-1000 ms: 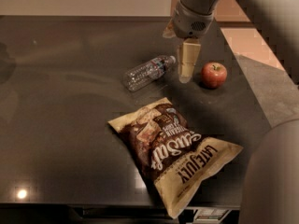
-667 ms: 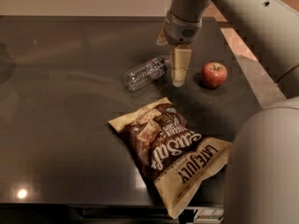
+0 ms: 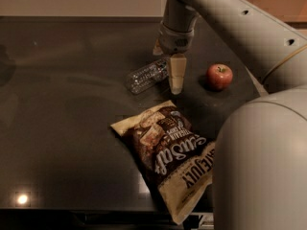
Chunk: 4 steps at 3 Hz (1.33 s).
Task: Pick water bottle
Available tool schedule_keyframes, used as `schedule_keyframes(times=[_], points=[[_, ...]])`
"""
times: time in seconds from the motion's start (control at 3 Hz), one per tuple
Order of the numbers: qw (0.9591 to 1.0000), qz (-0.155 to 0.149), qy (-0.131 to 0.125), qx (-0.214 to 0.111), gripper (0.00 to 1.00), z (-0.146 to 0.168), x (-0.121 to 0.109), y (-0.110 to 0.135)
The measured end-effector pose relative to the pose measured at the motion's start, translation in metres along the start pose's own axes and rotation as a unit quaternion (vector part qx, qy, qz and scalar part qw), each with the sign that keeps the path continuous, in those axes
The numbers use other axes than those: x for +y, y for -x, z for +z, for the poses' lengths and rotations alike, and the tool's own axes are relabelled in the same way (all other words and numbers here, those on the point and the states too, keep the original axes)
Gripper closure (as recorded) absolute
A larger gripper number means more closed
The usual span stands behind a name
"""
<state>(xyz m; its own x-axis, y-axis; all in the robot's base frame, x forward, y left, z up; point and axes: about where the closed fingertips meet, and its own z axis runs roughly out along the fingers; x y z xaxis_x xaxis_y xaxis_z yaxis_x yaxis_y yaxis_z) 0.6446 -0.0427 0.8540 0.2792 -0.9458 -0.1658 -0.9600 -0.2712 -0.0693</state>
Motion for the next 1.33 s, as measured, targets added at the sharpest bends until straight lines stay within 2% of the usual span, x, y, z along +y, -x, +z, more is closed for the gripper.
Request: schedule_keyframes(times=[0.33,0.67,1.33], points=[[0.9998,-0.018,0.006,0.006,0.00,0.008,-0.006,0.006],[0.9992,-0.037,0.012,0.010,0.16,0.011,-0.009,0.014],[0.9980,-0.059,0.021,0.010,0.64,0.010,-0.009,0.022]])
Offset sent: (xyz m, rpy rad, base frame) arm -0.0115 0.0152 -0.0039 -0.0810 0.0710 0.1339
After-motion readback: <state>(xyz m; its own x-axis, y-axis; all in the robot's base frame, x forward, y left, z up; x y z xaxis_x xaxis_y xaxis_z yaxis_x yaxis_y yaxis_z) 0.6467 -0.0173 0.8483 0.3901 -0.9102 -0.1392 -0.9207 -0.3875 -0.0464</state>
